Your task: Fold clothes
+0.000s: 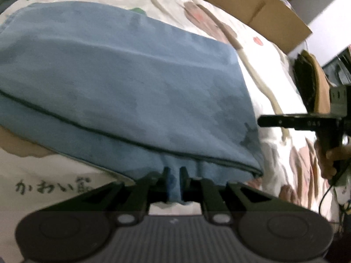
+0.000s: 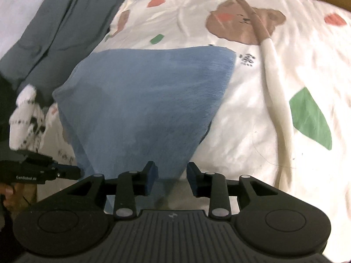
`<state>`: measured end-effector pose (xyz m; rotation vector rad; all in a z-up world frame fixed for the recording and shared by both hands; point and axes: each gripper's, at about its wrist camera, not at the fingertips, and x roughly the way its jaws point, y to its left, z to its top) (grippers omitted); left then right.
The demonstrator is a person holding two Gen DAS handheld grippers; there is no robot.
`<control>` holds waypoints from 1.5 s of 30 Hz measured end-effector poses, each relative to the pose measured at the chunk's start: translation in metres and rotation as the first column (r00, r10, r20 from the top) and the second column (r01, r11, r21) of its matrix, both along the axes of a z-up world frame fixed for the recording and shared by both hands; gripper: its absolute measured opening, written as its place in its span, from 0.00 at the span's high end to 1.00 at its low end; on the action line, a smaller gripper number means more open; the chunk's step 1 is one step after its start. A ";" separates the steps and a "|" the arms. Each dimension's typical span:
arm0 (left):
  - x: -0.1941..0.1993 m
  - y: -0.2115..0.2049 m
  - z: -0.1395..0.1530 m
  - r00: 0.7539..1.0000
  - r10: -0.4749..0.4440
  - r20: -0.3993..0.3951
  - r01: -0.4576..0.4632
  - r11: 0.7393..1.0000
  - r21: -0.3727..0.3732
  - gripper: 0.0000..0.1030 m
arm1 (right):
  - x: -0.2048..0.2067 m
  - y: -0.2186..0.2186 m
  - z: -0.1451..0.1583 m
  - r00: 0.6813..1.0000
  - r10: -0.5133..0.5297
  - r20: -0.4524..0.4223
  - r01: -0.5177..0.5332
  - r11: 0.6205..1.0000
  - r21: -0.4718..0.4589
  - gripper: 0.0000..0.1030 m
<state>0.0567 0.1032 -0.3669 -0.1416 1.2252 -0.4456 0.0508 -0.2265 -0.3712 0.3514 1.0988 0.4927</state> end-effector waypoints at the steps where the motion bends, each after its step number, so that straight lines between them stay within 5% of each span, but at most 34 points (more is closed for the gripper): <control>1: 0.001 0.001 -0.002 1.000 0.013 0.001 -0.013 1.000 0.008 0.92 | 0.002 -0.002 -0.003 1.000 -0.024 -0.016 0.024 1.000 0.016 0.62; 13: 0.002 0.010 -0.025 0.994 0.100 -0.049 -0.100 0.995 0.009 0.92 | 0.018 -0.019 -0.039 0.950 -0.234 -0.208 0.278 0.935 0.220 0.64; 17: -0.002 0.013 -0.020 0.995 0.091 -0.049 -0.091 0.996 0.003 0.92 | 0.016 -0.025 -0.035 0.943 -0.237 -0.234 0.300 0.909 0.289 0.72; 23: -0.010 0.022 -0.014 0.994 0.104 -0.034 -0.105 0.994 -0.007 0.91 | 0.020 -0.029 -0.040 0.928 -0.257 -0.271 0.342 0.877 0.337 0.71; 30: -0.013 0.032 -0.008 0.990 0.140 0.002 -0.140 0.990 0.009 0.78 | 0.042 -0.023 -0.060 0.916 -0.260 -0.305 0.367 0.850 0.378 0.70; 45: -0.022 0.062 -0.001 0.982 0.189 0.005 -0.189 0.981 0.044 0.75 | 0.049 -0.016 -0.050 0.924 -0.241 -0.297 0.356 0.828 0.434 0.76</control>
